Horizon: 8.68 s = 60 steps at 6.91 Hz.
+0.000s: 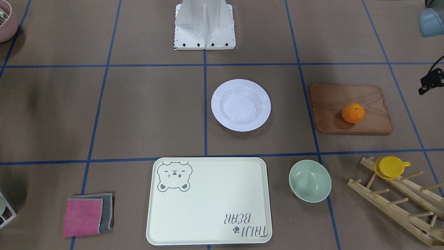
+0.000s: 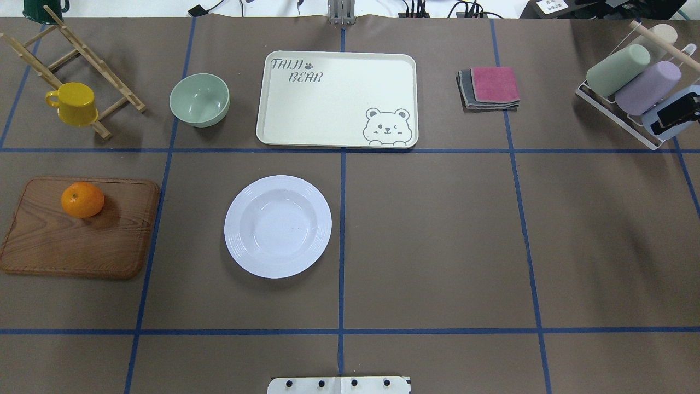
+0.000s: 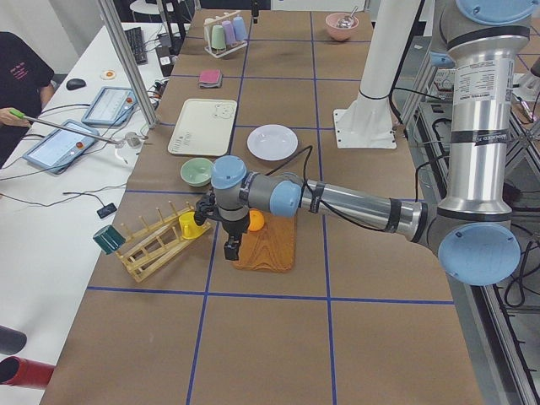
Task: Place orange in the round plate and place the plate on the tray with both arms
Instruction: 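Move the right gripper toward the white plate while the left reaches for the orange, then grasp the orange with the left gripper while the right approaches the plate rim, then carry the orange over the plate with the left gripper while the right grips the rim, then release the orange onto the plate and withdraw the left gripper, then lift the plate with the right gripper and carry it onto the bear tray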
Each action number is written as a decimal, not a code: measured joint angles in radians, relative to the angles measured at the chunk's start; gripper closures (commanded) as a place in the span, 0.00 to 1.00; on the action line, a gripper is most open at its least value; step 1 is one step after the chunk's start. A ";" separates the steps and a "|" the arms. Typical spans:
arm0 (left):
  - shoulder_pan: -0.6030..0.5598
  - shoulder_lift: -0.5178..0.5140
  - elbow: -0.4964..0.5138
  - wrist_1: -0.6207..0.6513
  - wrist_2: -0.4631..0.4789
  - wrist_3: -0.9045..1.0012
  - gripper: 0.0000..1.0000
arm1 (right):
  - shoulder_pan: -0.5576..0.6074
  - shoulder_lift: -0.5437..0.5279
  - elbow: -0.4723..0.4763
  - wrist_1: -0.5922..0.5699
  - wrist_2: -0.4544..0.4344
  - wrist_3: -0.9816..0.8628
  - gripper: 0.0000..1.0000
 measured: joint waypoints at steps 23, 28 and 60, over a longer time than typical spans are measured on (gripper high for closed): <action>0.417 -0.099 0.151 -0.439 0.115 -0.803 0.07 | -0.778 0.287 -0.054 0.842 -0.373 1.275 0.00; 0.435 -0.112 0.157 -0.464 0.115 -0.839 0.32 | -0.795 0.289 -0.058 0.844 -0.392 1.274 0.02; 0.311 -0.197 -0.086 -0.125 0.121 -0.506 0.03 | -0.809 0.606 -0.615 1.391 -1.106 1.917 1.00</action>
